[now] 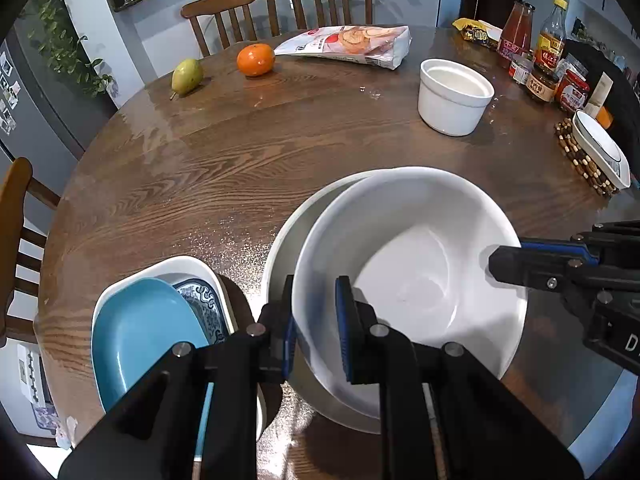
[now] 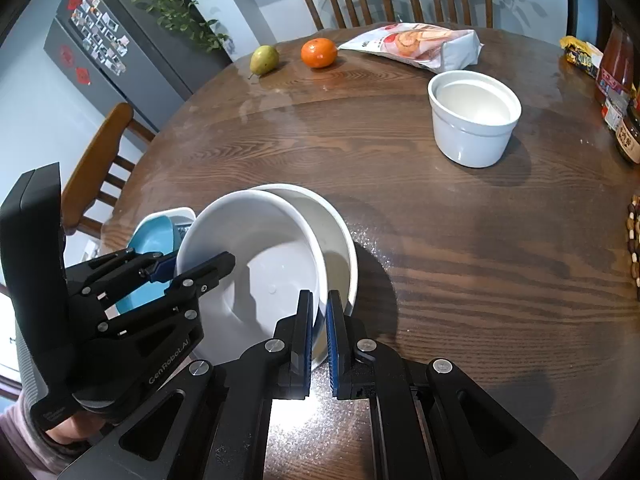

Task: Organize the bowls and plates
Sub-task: 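Hold the medium bowl with both tools and settle it inside the large bowl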

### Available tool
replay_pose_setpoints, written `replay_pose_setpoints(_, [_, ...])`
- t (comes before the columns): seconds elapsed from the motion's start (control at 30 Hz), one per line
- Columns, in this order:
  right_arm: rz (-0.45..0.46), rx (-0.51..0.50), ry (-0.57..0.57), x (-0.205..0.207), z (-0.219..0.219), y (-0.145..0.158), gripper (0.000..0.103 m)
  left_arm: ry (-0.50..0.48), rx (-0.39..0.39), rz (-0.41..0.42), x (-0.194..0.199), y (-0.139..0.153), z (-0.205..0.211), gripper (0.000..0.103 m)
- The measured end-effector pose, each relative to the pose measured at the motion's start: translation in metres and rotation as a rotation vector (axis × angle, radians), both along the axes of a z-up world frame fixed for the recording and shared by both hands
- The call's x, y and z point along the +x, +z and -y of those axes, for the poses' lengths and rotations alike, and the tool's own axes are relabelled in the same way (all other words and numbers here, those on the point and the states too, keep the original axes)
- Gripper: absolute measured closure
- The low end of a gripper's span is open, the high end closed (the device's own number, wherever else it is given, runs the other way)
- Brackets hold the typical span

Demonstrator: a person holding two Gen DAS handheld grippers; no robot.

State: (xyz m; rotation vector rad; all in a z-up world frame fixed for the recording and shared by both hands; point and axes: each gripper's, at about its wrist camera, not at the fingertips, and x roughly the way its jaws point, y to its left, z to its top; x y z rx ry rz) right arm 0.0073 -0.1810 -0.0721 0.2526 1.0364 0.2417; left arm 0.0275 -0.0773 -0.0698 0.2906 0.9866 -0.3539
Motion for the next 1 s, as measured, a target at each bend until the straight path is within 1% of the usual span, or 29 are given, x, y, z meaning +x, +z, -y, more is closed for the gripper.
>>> replay_pose_setpoints(0.13, [-0.001, 0.001, -0.001, 0.0002, 0.0001, -0.0001, 0.096, -0.005, 0.001, 0.000, 0.0006, 0.0000, 0.0012, 0.087])
replay_pose_setpoints(0.23, [-0.004, 0.005, 0.000, 0.0011, 0.0013, -0.0011, 0.096, -0.006, 0.001, 0.000, 0.0010, 0.0001, 0.0014, 0.085])
replay_pose_setpoints(0.87, [-0.005, 0.010, -0.008, 0.0022, 0.0038, -0.0052, 0.096, -0.015, 0.009, 0.003, 0.0021, 0.0005, 0.0035, 0.085])
replay_pose_setpoints(1.0, [-0.005, 0.008, -0.009, 0.0021, 0.0033, -0.0044, 0.096, -0.026, 0.013, 0.005, 0.0005, 0.0003, 0.0043, 0.081])
